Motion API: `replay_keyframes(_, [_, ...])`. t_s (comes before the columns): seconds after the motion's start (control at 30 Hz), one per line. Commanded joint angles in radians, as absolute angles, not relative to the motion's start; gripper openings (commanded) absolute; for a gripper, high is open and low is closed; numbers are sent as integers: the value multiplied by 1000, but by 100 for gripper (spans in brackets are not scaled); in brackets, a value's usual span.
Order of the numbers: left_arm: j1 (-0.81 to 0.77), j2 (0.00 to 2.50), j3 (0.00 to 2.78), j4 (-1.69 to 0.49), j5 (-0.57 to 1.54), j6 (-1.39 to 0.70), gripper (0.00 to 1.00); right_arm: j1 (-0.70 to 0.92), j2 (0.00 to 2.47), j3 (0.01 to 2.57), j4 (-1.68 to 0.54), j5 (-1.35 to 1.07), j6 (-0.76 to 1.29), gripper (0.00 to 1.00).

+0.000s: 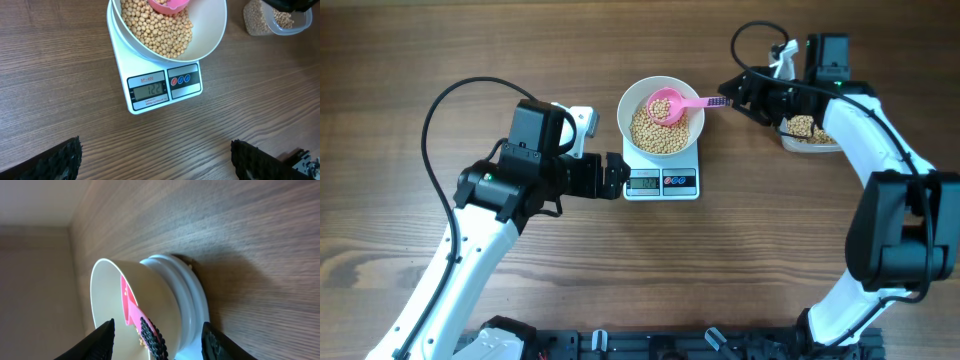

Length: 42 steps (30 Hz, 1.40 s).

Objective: Scoop item into bowl and weigh 150g on scale

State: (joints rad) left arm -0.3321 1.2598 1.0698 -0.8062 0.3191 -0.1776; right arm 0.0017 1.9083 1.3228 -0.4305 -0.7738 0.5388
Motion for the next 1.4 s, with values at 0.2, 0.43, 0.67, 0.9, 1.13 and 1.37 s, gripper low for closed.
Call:
replay_keyframes(0.2, [-336, 1262, 1063, -804, 331, -162, 100, 45, 1940, 1334, -423, -753, 554, 46])
replay_keyframes(0.43, [-336, 1262, 1063, -804, 331, -162, 100, 45, 1940, 1334, -404, -730, 554, 34])
replay_keyframes(0.67, [-336, 1262, 1063, -804, 331, -162, 100, 45, 1940, 1334, -401, -731, 554, 23])
replay_keyframes(0.9, [-336, 1262, 1063, -804, 331, -162, 100, 45, 1940, 1334, -401, -734, 554, 11])
replay_keyframes(1.13, [-336, 1262, 1063, -804, 331, -162, 100, 45, 1940, 1334, -400, -761, 555, 4])
replay_keyframes(1.37, [-336, 1262, 1063, -804, 331, -162, 100, 39, 1940, 1334, -368, -849, 558, 4])
